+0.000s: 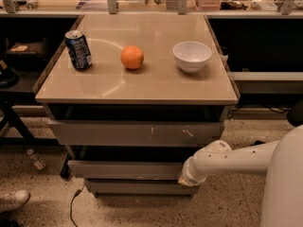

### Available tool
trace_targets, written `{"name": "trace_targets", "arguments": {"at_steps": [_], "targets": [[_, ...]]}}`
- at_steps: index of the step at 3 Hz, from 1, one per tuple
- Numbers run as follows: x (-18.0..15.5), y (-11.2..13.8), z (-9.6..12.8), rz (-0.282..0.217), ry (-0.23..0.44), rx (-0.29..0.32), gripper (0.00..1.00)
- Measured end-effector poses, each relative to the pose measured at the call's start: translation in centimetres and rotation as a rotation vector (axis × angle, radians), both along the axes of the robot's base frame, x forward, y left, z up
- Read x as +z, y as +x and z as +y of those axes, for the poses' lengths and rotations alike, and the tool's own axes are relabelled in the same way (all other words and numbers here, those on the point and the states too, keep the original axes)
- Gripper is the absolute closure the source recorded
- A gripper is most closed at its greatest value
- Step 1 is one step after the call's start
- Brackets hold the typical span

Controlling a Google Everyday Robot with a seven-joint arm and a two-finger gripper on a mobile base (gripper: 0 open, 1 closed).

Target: Close middle drawer

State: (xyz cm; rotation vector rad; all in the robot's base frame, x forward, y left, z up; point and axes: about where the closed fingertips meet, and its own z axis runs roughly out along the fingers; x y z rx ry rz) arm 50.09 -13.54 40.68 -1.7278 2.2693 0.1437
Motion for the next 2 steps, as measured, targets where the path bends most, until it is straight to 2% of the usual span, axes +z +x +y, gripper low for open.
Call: {"name": "trace_targets", "arguments": {"at_steps": [1,2], "targets": [[0.57,0.94,-0.55,-0.033,-0.017,-0.028,1.00],[0.55,0.98,-0.57,-0.033,-0.017,-0.034,0.82]]}}
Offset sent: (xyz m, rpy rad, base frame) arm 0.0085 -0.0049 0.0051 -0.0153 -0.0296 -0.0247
